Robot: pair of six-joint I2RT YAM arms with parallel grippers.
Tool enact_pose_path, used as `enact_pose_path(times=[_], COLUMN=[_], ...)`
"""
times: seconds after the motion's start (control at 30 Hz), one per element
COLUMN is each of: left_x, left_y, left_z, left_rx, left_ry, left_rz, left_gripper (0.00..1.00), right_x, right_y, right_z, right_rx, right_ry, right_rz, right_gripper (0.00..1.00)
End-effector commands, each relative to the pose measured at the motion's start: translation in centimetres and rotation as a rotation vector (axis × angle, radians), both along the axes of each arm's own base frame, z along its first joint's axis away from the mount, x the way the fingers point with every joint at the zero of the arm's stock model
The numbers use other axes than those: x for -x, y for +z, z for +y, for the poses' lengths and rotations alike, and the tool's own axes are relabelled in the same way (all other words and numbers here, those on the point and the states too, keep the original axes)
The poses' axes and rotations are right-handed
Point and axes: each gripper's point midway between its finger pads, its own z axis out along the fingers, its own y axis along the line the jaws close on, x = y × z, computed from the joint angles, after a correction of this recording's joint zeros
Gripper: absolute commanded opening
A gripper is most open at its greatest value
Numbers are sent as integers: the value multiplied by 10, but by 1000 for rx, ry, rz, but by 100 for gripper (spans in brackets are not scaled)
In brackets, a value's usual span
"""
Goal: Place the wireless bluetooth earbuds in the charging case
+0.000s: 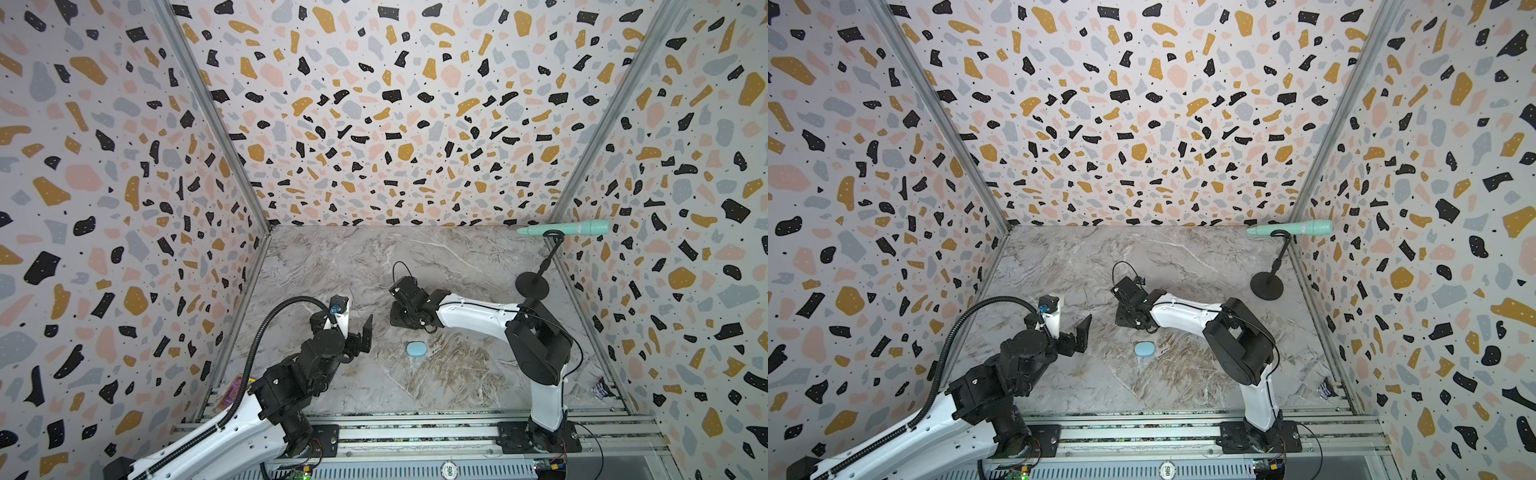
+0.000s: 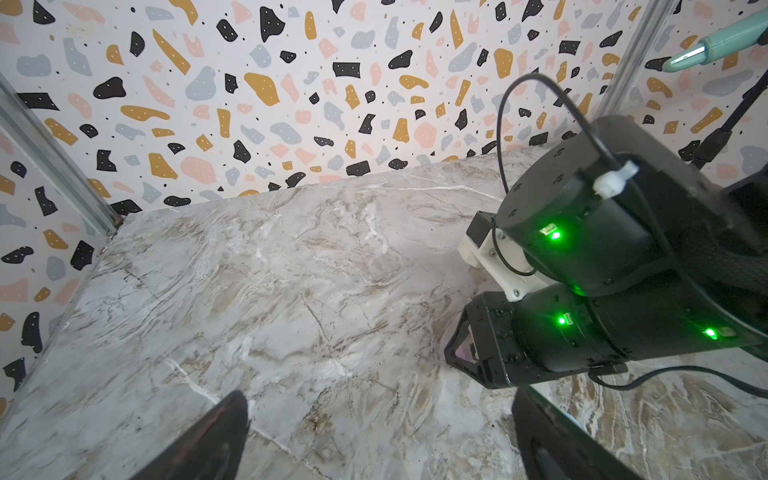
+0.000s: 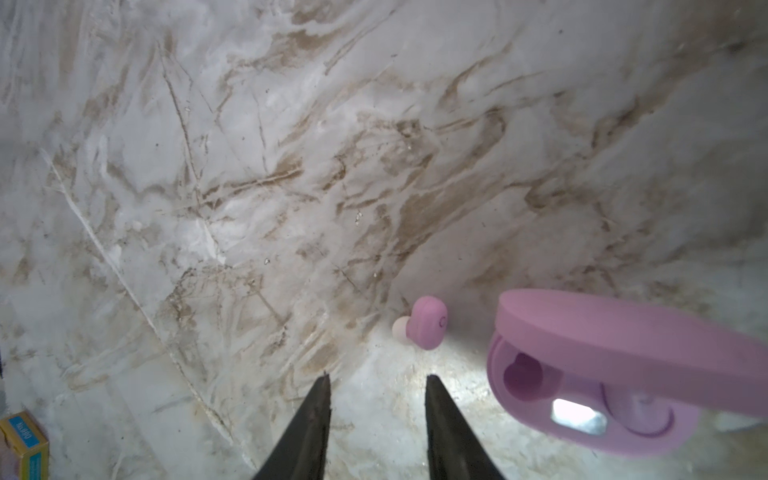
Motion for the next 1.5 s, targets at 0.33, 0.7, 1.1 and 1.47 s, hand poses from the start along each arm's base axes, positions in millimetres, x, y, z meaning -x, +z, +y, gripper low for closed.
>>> enact_pose_path(times=[0.33,0.7,1.1,1.47], left_x=[0,-1,-1,-1], left_y=[4,1,1,0], left_z=[-6,-7,-8,-10], left_rx=[25,19,19,17], left_ry=[-22,-25,-29,-34], left_rz=[-20,-14,-13,-10], left_gripper=[100,100,100,100], right_x=[-13,-18,-21,-21], right_y=[-1,-6,-14,-21], right_z=[-9,-10,-11,-10], right_rx=[42,47,55,62], right_ry=[-47,-40,-40,-32], right_rz=[-4,-5,-4,4], right_gripper=[35,33,29,25])
